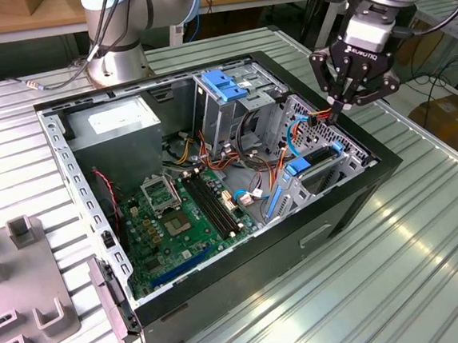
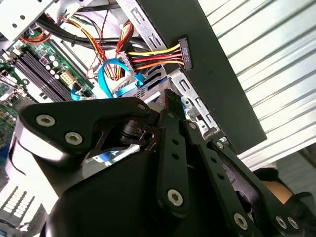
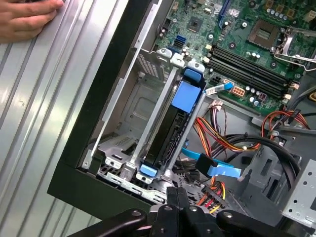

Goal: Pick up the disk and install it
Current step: 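Insert the second disk wire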

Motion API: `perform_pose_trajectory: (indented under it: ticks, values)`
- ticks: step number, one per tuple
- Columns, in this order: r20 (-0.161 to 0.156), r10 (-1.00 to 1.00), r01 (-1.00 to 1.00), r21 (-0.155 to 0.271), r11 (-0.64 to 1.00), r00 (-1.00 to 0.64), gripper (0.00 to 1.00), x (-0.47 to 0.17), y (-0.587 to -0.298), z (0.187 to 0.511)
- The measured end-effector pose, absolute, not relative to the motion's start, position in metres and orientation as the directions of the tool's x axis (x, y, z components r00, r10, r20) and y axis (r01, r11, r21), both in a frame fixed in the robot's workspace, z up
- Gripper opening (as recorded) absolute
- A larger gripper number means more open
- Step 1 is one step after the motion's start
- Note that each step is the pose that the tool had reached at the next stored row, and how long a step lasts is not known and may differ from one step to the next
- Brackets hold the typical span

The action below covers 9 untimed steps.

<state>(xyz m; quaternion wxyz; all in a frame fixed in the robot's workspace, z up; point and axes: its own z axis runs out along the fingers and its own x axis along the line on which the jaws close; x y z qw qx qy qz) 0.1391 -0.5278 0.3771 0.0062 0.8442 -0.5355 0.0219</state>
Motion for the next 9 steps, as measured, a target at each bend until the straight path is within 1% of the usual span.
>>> perform_pose_trajectory:
  ticks: [6, 7, 9]
  values:
    - [0.051, -0.874, -0.874, -0.027, -0.485, 0.484, 0.11, 0.1395, -0.5276, 0.3769]
    - [0.052, -0.870, -0.870, -0.028, -0.493, 0.491, 0.18, 0.1397, -0.5276, 0.3768]
    - [0.053, -0.862, -0.862, -0.031, -0.506, 0.505, 0.18, 0.1401, -0.5275, 0.3766]
